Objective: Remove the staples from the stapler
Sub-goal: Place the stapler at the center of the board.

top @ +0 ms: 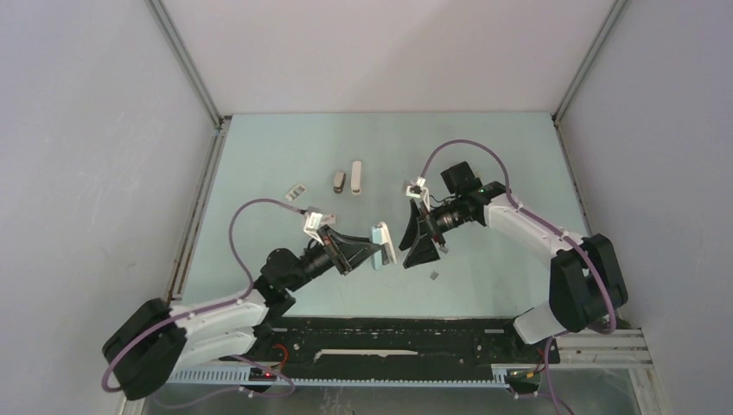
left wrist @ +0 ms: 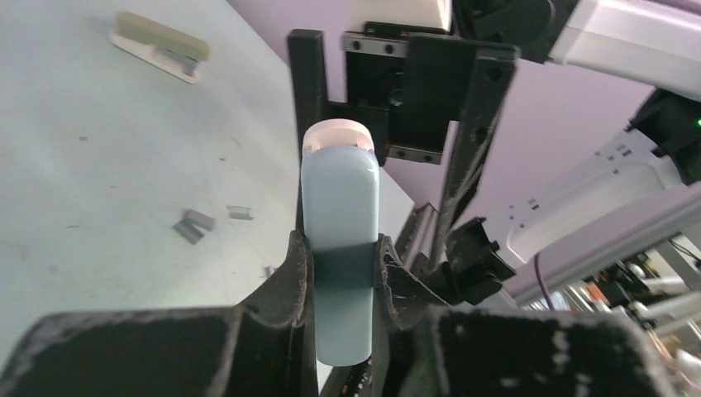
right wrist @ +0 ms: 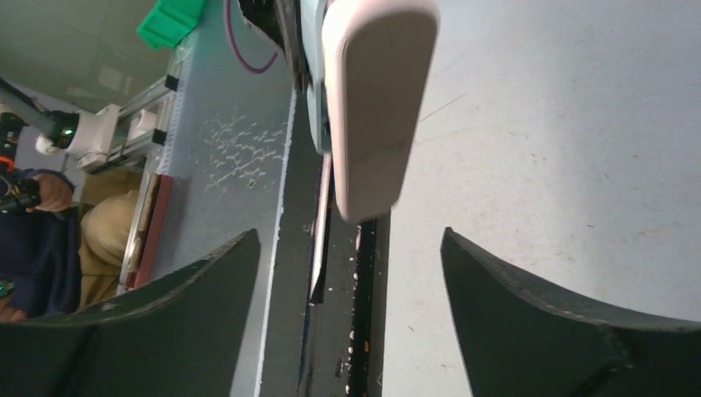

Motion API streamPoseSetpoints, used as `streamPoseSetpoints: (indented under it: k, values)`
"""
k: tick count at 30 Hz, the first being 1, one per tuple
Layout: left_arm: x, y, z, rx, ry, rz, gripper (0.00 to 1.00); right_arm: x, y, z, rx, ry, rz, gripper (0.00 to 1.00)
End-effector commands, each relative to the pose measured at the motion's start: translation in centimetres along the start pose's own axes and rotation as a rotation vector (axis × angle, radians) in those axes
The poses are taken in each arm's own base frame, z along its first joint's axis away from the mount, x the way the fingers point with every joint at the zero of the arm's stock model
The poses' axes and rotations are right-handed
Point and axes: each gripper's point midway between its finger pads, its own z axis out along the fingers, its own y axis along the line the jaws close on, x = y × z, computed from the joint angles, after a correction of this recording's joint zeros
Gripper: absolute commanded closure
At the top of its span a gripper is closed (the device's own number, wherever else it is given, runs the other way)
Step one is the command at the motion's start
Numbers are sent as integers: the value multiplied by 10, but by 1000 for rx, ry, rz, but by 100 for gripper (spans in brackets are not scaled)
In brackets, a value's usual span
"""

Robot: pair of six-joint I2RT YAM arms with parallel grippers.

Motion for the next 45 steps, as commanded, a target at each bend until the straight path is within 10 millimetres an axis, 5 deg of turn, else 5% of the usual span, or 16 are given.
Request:
streamPoseSetpoints:
  k: [1,5,11,20,27,31,35,41,45]
  values:
    - [-11,30,-27,-192,-78,50,100,-19,2,-19,112,-23,-100,6]
    - [-19,87,-74,-568,-142,14,100,-24,-9,-37,212,-37,-127,0]
    - [-44,134,-155,-1009,-235,-57,100,-38,-2,-62,302,-85,-198,0]
    - [-65,188,-209,-1416,-200,-198,100,-45,4,-78,364,-132,-241,0]
    - [-71,214,-220,-1583,-141,-243,98,-47,9,-88,372,-161,-247,0]
    - [-69,217,-222,-1595,-134,-259,47,-47,10,-90,370,-168,-251,0]
    - [-75,215,-225,-1598,-156,-245,24,-47,12,-90,367,-169,-256,0]
    - [-91,206,-225,-1574,-177,-191,19,-47,13,-92,369,-172,-263,0]
    - [-111,198,-211,-1441,-137,2,13,-48,15,-93,371,-176,-270,0]
